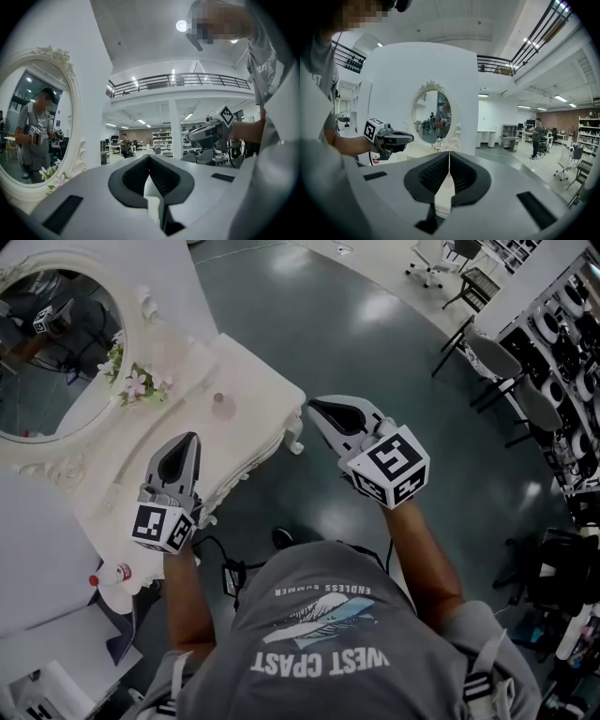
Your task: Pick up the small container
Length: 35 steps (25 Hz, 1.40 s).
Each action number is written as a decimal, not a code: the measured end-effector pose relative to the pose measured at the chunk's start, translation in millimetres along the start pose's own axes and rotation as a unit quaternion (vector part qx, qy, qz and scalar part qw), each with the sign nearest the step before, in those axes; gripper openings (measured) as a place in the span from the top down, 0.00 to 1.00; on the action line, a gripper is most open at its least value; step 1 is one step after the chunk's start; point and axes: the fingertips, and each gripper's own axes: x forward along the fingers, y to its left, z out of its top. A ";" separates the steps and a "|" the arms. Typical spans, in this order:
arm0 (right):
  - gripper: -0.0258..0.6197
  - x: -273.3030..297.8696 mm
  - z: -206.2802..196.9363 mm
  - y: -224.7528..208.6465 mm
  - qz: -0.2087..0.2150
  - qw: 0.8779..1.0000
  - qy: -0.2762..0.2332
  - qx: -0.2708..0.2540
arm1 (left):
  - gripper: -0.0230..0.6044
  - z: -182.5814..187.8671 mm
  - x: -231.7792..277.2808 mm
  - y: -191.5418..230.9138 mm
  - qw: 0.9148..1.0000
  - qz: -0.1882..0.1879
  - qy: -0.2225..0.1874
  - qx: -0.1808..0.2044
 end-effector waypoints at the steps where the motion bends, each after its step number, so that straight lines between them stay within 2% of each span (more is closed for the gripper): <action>1: 0.92 3.4 2.3 0.3 -0.001 1.000 0.001 -0.001 | 0.94 -0.3 -0.1 3.8 1.000 -0.001 -0.001 0.000; 7: 0.92 26.1 17.0 2.2 -0.001 1.000 0.005 -0.012 | 0.94 -3.1 -2.7 21.8 1.000 -0.007 -0.007 -0.008; 12: 0.91 54.0 20.0 9.0 0.022 0.999 0.011 -0.020 | 0.94 -10.2 -13.0 37.4 1.000 0.010 -0.005 -0.015; 18: 0.91 98.1 24.6 14.0 0.076 0.997 0.006 -0.030 | 0.94 -18.5 -30.7 62.3 0.998 0.063 0.003 -0.013; 21: 0.91 127.7 27.6 16.0 0.114 0.993 -0.002 -0.033 | 0.94 -19.3 -41.3 79.1 0.994 0.106 0.008 -0.012; 25: 0.91 158.0 26.4 13.5 0.145 0.989 0.003 -0.033 | 0.94 -20.6 -48.8 90.0 0.990 0.136 0.016 -0.020; 29: 0.91 193.7 25.9 12.8 0.177 0.983 0.007 -0.041 | 0.94 -28.6 -52.0 110.5 0.985 0.170 0.020 -0.028; 35: 0.91 233.6 11.7 17.3 0.225 0.973 0.023 -0.037 | 0.94 -49.2 -60.3 116.5 0.975 0.212 0.041 -0.052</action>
